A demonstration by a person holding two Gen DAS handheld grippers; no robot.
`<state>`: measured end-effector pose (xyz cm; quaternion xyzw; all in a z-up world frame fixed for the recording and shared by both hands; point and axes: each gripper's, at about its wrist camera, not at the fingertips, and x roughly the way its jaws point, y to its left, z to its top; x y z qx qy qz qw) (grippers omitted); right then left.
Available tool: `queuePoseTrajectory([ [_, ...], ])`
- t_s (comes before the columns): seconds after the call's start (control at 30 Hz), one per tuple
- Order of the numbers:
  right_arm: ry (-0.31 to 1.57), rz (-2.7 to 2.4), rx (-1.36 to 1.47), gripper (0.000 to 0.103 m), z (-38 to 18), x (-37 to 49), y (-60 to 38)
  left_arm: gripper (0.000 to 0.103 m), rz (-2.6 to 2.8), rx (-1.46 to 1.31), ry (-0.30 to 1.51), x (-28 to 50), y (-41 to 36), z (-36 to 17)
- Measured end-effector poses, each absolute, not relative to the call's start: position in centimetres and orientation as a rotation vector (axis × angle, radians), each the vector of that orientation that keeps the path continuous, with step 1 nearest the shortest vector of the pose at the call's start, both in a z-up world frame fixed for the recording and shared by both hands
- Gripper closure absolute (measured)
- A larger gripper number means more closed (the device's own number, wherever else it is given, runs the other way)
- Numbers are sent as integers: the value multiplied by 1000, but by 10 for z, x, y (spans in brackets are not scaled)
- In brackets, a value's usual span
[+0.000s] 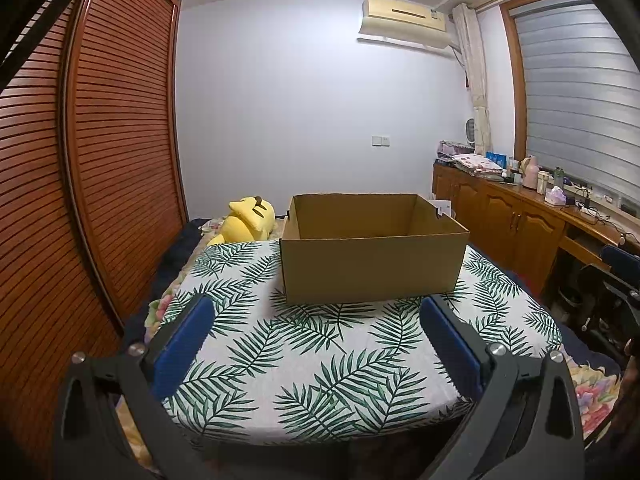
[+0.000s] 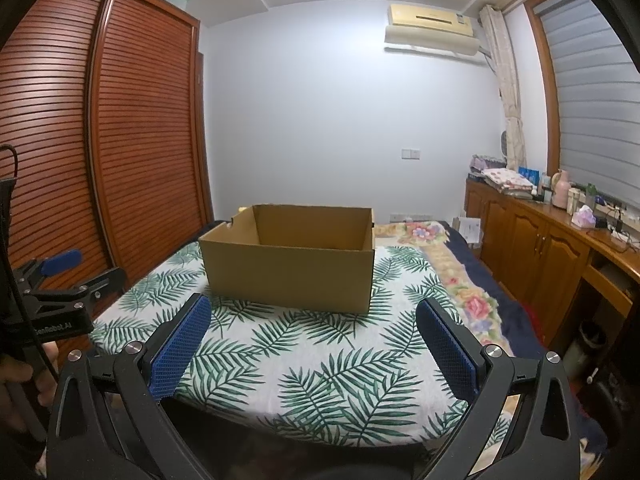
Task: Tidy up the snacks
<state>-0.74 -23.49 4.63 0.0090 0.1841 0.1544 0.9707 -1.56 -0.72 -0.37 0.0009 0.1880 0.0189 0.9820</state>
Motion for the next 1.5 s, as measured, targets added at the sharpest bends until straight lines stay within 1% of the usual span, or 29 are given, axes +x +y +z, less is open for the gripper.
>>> queuePoseTrajectory([
  [1.5, 377, 316, 23, 0, 46, -7, -236, 0, 40, -1, 373, -19, -8, -4],
])
